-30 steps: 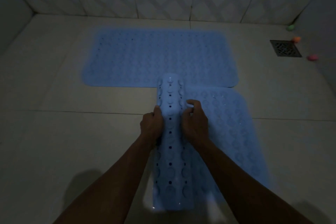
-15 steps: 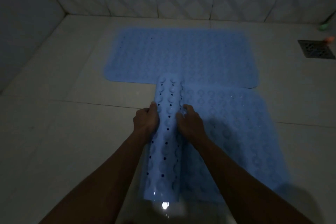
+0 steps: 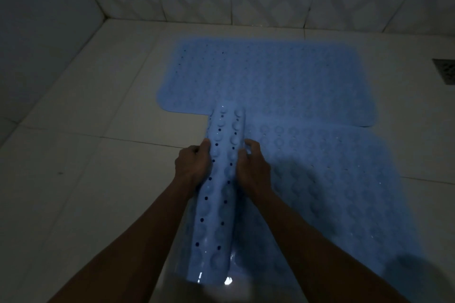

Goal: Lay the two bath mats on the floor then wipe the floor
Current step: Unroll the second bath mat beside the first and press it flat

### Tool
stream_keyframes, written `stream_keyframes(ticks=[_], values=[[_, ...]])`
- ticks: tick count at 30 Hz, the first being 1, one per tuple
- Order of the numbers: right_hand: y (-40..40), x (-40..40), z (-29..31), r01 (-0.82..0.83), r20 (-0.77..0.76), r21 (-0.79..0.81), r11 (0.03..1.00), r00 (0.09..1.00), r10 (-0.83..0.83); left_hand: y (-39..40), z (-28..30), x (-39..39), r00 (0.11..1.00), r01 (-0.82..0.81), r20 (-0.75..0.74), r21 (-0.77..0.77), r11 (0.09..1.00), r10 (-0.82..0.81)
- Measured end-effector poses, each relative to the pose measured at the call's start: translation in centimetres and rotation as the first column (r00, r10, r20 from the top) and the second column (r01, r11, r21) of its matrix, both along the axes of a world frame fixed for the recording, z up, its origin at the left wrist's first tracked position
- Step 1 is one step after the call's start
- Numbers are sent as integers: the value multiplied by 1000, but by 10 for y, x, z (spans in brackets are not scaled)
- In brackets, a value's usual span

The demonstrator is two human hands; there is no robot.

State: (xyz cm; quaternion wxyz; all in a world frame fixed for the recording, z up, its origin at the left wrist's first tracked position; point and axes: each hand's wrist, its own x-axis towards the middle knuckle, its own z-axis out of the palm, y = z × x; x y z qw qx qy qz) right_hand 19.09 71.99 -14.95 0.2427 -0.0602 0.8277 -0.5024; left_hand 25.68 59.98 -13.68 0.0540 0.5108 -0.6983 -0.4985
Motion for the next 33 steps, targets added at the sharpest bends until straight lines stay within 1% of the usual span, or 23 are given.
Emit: stream_keyframes(ticks=[2, 4, 6, 9, 11, 13, 14, 16, 17, 19, 21, 22, 24, 27, 28, 29, 31, 33], values=[[-9, 0, 2, -8, 21, -8, 1000, 1000, 8, -8, -2, 2, 1000, -19, -3, 48, 999, 20], [-21, 3, 4, -123, 0, 27, 992, 992, 123, -14, -4, 4, 999, -36, 9, 71, 997, 35], [-35, 7, 5, -171, -10, 55, 984, 985, 172, -19, -7, 5, 999, -40, 17, 60, 997, 39], [-53, 10, 6, -129, 50, 14, 992, 991, 128, -26, -7, 6, 999, -43, 9, 8, 999, 43], [-61, 8, 3, -112, 117, -5, 994, 987, 112, -33, -7, 9, 999, -43, 5, -40, 998, 43], [-69, 8, 2, -106, 215, -69, 992, 969, 118, -39, -8, 13, 999, -38, 1, -84, 996, 38], [-72, 8, 1, -130, 229, -89, 988, 962, 147, -41, -9, 17, 999, -33, -6, -102, 994, 32], [-79, 9, 4, -178, 211, -89, 980, 958, 193, -46, -11, 24, 999, -3, -37, -137, 991, -2], [-82, 9, 1, -213, 172, -55, 975, 960, 220, -48, -13, 28, 998, 22, -49, -156, 987, -30], [-86, 10, -5, -265, 64, 63, 962, 963, 261, -52, -18, 35, 994, 90, -45, -216, 972, -102], [-87, 10, -9, -285, -37, 151, 947, 955, 293, -55, -22, 39, 989, 138, -14, -303, 943, -149], [-88, 10, -10, -298, -68, 166, 940, 948, 312, -56, -23, 40, 988, 145, 1, -344, 928, -153], [-89, 9, -10, -343, -93, 179, 922, 927, 363, -57, -24, 42, 989, 148, 31, -397, 906, -148], [-93, 7, -19, -364, -90, 207, 908, 917, 388, -55, -25, 41, 975, 221, 87, -461, 859, -204], [-94, 7, -18, -363, -111, 203, 909, 914, 390, -55, -25, 41, 967, 256, 141, -491, 832, -215], [-95, 6, -19, -359, -131, 208, 910, 911, 390, -55, -24, 40, 949, 307, 225, -512, 802, -220], [-98, 4, -19, -382, -138, 256, 888, 895, 425, -63, -25, 39, 895, 409, 387, -508, 758, -224], [-102, 1, -21, -426, -126, 324, 845, 865, 485, -76, -25, 40, 871, 436, 449, -516, 738, -201]])
